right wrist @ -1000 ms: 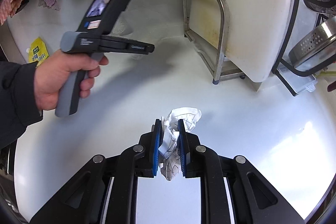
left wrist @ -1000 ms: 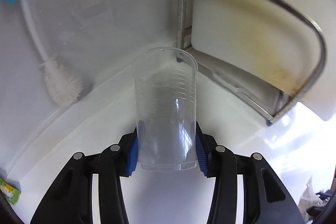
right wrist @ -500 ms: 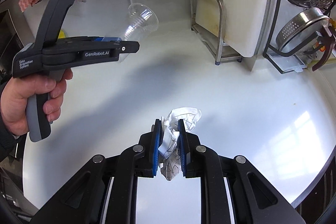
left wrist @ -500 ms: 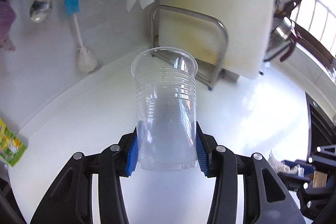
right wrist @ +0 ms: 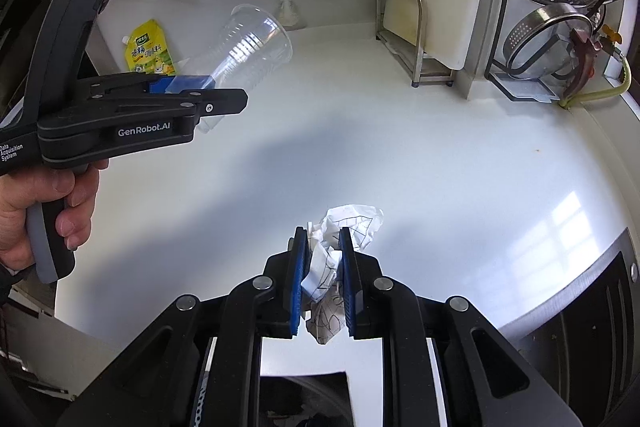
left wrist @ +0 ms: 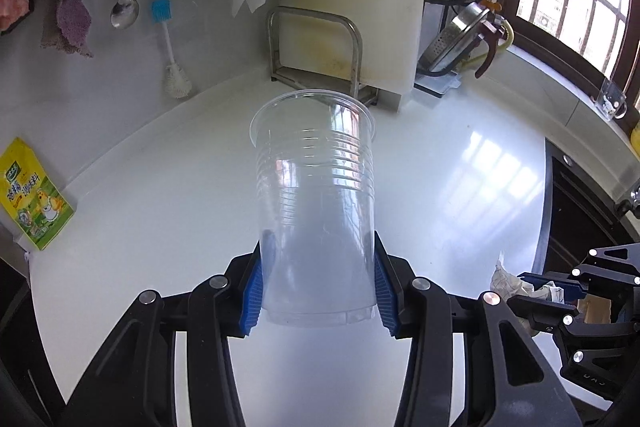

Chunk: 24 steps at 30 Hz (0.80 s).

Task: Collect trash
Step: 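Lift tissue and clear cup and carry them toward the grey bin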

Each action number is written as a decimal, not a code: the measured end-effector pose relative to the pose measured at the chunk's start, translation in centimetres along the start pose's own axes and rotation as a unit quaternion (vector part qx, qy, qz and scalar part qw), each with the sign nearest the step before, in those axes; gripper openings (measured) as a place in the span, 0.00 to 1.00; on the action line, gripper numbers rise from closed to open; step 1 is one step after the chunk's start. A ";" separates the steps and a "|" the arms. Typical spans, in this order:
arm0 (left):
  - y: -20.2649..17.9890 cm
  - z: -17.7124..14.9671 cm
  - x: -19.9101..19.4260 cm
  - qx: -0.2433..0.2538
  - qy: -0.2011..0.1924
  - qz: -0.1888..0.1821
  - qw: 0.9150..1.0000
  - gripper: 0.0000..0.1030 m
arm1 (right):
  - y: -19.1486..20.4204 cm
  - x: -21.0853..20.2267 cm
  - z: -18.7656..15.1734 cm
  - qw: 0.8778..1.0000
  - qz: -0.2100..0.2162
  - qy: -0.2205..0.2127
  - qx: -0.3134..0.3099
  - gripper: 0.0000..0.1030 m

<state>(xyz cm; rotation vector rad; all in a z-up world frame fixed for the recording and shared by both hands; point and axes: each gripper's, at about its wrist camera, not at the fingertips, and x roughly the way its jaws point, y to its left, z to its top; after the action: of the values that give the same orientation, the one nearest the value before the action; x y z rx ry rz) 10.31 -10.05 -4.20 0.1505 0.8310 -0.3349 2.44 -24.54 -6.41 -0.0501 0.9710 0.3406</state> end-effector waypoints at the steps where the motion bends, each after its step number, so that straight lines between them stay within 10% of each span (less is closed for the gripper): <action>1: -0.2 -0.3 -0.4 0.000 0.000 0.001 1.000 0.43 | 0.2 -0.3 -0.4 1.000 0.001 0.000 -0.001 0.15; 24: -5.9 -8.7 -4.3 0.042 0.045 -0.049 0.997 0.44 | 0.4 -5.2 -9.7 0.999 0.004 0.024 0.025 0.16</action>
<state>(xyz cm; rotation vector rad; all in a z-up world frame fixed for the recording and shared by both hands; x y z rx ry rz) -0.48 -12.32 -6.81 0.2042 0.9154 -0.4579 -8.10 -27.42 -7.67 -0.0087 1.0275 0.3224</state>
